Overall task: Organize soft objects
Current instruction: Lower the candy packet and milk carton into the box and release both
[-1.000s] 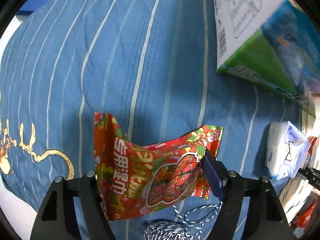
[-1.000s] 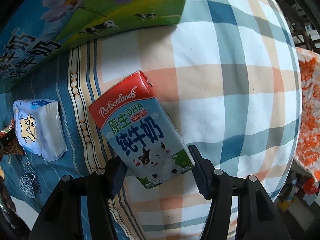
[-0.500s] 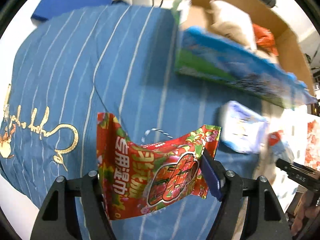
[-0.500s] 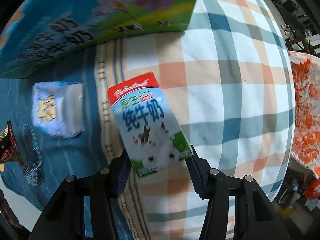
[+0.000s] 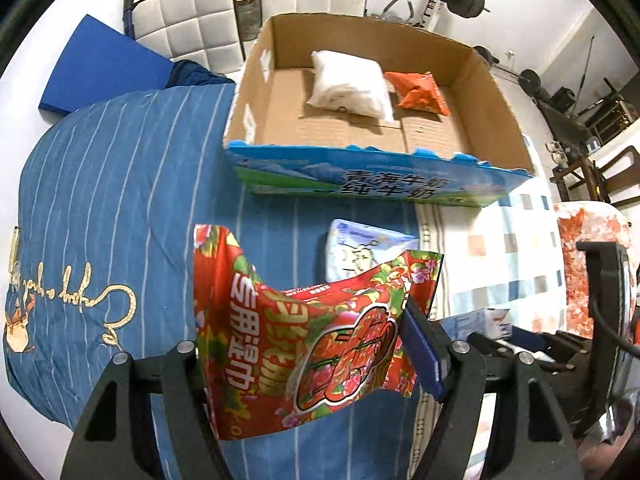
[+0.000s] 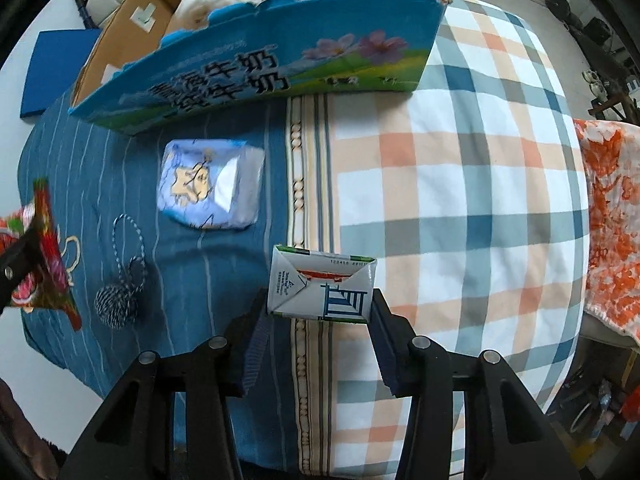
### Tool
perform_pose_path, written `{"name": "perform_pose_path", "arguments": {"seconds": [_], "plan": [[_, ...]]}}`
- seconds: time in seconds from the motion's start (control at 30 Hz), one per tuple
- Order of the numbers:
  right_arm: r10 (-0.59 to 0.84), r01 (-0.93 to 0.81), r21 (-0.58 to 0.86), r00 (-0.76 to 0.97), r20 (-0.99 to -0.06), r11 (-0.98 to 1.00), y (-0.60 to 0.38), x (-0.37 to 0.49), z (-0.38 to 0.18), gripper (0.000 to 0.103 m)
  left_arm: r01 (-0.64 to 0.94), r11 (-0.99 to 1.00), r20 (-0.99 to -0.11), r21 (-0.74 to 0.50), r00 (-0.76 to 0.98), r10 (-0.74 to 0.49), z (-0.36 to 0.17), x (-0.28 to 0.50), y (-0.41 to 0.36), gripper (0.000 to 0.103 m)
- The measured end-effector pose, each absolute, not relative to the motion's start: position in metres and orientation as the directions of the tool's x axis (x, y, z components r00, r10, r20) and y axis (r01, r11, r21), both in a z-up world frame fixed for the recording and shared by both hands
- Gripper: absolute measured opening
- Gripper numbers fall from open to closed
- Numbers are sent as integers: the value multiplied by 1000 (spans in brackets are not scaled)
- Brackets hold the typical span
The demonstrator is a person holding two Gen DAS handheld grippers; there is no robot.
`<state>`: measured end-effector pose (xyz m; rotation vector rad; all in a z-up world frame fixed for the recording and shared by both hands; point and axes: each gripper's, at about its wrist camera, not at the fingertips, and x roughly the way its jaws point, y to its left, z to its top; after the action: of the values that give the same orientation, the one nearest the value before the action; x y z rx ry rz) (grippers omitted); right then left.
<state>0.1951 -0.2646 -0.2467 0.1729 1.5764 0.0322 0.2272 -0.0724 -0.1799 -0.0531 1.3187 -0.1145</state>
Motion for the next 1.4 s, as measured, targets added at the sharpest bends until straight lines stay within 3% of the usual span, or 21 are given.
{"name": "perform_pose_path", "arguments": {"seconds": [0.3, 0.53, 0.97, 1.17, 1.4], "plan": [[169, 73, 173, 55, -984, 982, -278, 199, -225, 49, 73, 986, -954, -147, 252, -161, -166, 227, -90, 71], [216, 62, 228, 157, -964, 972, -285, 213, -168, 49, 103, 976, -931, -194, 295, -216, -132, 237, -99, 71], [225, 75, 258, 302, -926, 963, -303, 284, -107, 49, 104, 970, -902, -219, 357, -242, -96, 312, -95, 71], [134, 81, 170, 335, -933, 982, -301, 340, -120, 49, 105, 976, -931, -192, 294, -215, -123, 365, -97, 71], [55, 122, 93, 281, -958, 988, -297, 416, -187, 49, 84, 984, -965, -155, 200, -169, -175, 418, -99, 71]]}}
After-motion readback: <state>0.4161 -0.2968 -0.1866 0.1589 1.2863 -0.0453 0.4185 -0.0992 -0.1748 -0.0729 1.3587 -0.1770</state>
